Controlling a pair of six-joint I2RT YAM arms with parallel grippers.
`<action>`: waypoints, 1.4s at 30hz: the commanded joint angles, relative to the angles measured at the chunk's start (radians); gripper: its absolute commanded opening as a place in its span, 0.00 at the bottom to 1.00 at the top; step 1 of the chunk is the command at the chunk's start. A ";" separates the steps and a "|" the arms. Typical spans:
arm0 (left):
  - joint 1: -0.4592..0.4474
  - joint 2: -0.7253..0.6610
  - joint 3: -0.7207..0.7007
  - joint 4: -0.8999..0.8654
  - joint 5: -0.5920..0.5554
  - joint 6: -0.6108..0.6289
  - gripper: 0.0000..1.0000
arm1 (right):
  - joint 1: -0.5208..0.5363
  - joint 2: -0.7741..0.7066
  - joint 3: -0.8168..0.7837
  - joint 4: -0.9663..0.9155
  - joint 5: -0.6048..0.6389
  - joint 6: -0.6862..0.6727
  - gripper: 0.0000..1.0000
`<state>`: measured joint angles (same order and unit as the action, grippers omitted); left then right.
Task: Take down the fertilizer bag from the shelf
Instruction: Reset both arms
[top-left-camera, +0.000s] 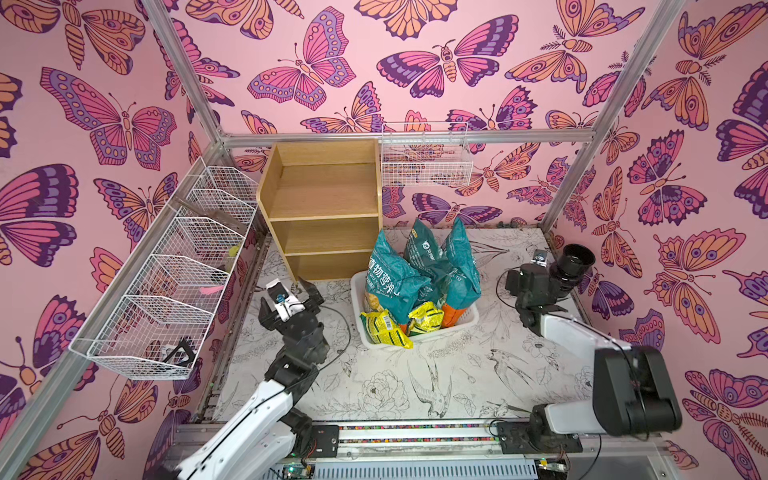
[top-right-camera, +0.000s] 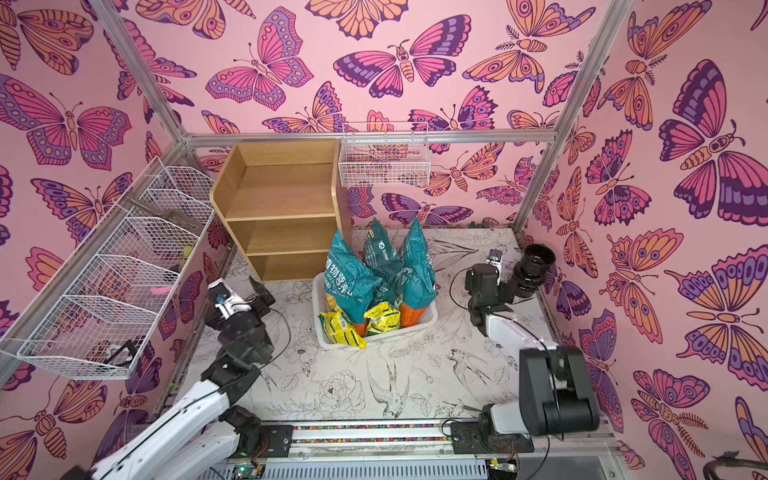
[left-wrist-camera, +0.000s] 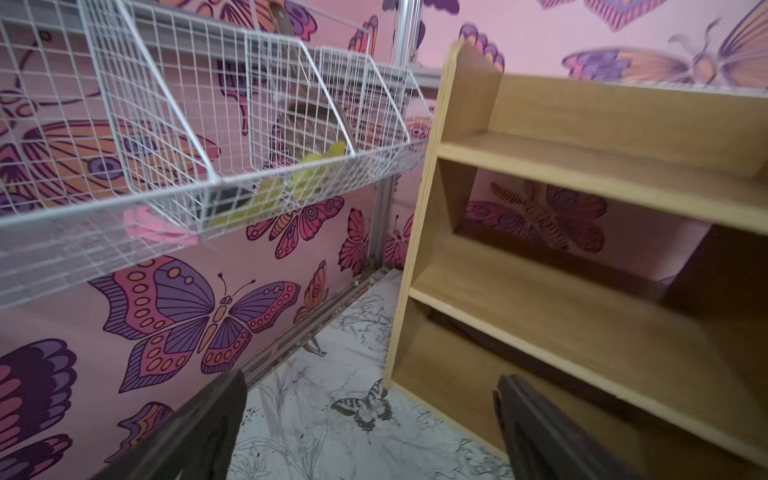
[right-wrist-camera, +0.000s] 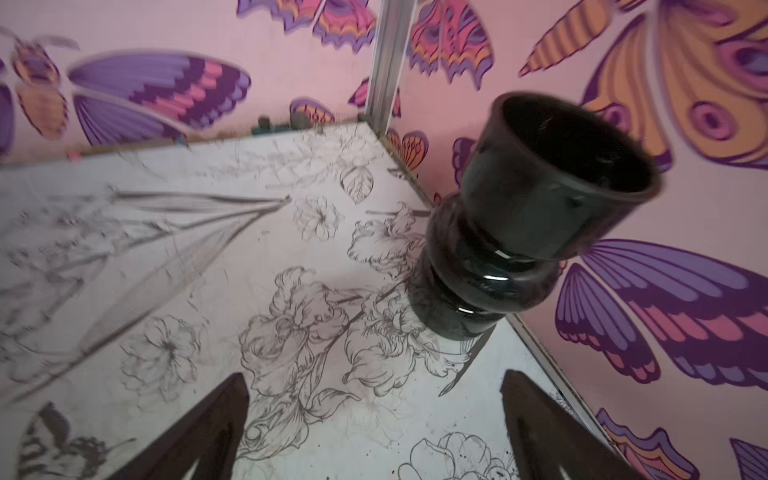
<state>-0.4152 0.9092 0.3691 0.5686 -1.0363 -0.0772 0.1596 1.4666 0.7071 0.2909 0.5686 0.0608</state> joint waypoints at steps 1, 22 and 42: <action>0.076 0.226 -0.100 0.351 -0.064 0.111 1.00 | 0.014 -0.012 -0.035 0.056 0.053 -0.082 0.97; 0.392 0.663 -0.091 0.530 0.619 -0.032 1.00 | -0.130 0.090 -0.400 0.785 -0.435 -0.112 0.99; 0.382 0.640 -0.009 0.366 0.637 -0.029 1.00 | -0.160 0.031 -0.315 0.523 -0.452 -0.074 0.99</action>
